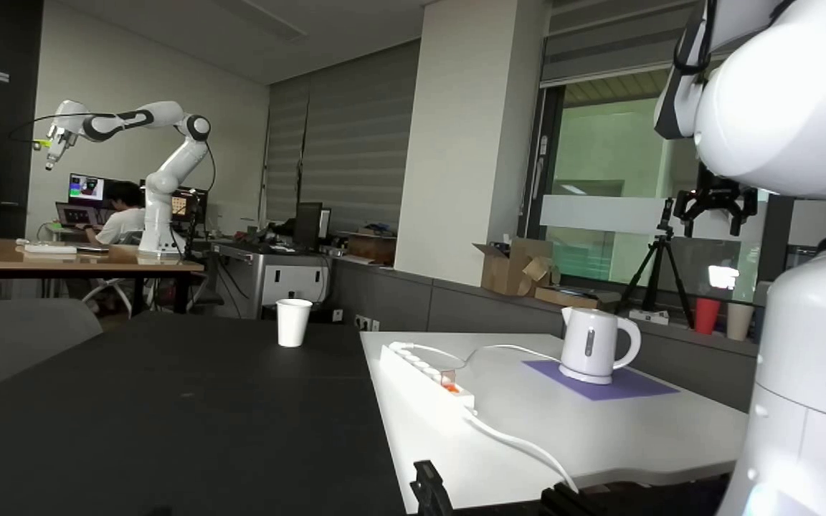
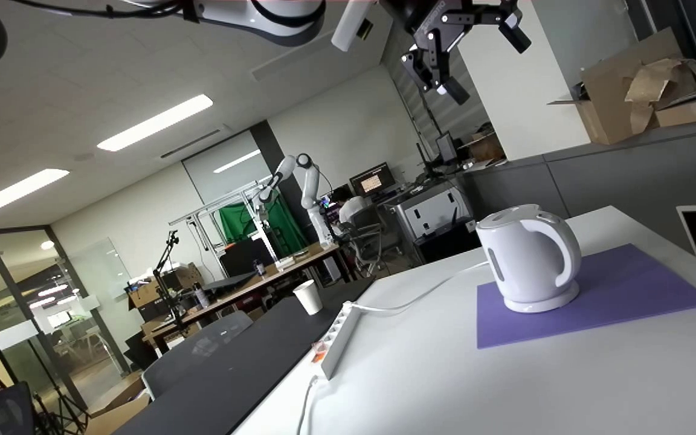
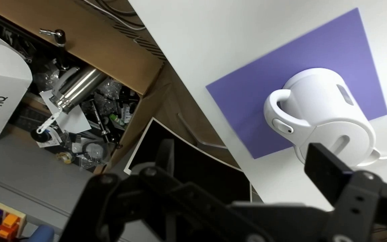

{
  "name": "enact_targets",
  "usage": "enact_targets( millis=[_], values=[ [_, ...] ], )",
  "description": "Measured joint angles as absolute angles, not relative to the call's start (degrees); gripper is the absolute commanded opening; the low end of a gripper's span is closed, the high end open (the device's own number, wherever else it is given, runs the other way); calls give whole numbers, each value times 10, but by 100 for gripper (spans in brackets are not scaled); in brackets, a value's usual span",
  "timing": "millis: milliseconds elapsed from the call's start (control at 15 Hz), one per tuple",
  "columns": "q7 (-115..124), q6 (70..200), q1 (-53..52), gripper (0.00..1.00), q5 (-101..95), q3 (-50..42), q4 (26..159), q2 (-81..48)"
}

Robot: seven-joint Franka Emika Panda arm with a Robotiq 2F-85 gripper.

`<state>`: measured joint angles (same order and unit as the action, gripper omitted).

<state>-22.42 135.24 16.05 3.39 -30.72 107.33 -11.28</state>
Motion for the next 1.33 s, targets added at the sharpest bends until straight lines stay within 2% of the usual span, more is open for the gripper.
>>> enact_targets(
  millis=[667,1000,1267,1333],
  values=[
    [-224,1352,161,100,34,-307,1073,-113],
    [-224,1380,219,100,63,-247,1052,-136],
    [-229,1414,281,100,178,-188,963,-218],
    [-226,1414,294,75,194,-174,933,-244]
  ],
)
